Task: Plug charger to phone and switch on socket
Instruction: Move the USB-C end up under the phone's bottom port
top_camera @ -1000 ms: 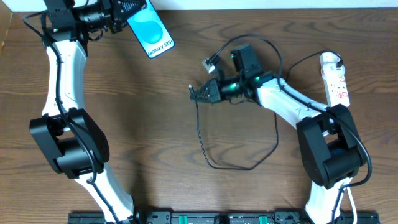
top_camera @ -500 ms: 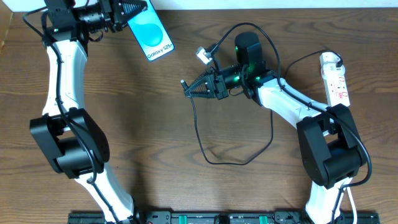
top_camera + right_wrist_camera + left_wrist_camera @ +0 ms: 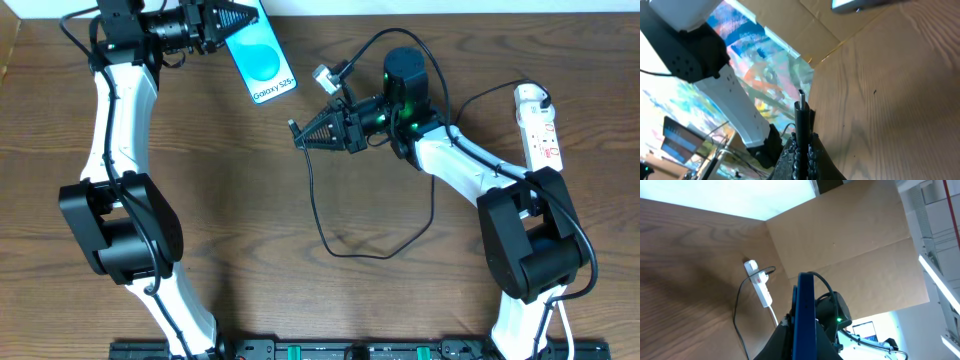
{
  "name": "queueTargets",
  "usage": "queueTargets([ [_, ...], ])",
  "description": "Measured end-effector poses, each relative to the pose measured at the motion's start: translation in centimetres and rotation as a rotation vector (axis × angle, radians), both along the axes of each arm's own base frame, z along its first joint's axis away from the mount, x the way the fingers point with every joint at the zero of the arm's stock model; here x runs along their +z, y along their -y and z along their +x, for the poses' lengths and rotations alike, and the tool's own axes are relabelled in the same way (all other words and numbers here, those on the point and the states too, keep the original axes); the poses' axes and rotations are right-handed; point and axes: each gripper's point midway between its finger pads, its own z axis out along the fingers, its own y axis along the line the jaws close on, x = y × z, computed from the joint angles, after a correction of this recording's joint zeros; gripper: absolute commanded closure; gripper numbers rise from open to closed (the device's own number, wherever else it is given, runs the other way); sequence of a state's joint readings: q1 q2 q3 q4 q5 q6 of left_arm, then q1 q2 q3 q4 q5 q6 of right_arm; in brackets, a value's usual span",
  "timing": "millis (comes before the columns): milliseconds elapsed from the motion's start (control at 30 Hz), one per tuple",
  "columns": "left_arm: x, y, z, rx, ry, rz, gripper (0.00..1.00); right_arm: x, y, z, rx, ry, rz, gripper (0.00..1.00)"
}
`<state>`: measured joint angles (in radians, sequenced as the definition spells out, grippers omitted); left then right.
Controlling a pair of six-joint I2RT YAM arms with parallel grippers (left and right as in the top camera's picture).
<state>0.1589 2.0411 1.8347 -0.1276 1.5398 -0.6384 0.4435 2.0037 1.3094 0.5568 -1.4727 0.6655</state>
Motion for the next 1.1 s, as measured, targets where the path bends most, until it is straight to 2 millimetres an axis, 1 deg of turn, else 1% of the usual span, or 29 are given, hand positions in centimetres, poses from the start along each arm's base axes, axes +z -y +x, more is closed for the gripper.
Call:
queueTargets([
  [300,0.0,0.0,0.0,0.001,0.008,0.002,0.93,0.0,-0.5,1.7,-0.107,-0.064,-0.030,0.99],
  [433,0.0,0.0,0.0,0.000,0.008,0.002,0.93,0.2,-0.8,2.2,-0.136,-0.070,-0.028,0.99],
  [767,0.0,1.2,-0.2,-0.024,0.008,0.002,0.92,0.6,-0.9,2.6,-0.159,-0.080,-0.022,0.99],
  [1100,0.0,1.3,-0.3,-0.026,0.008,0.002,0.92,0.7,-0.9,2.7,-0.165,-0.084,-0.022,0.99],
])
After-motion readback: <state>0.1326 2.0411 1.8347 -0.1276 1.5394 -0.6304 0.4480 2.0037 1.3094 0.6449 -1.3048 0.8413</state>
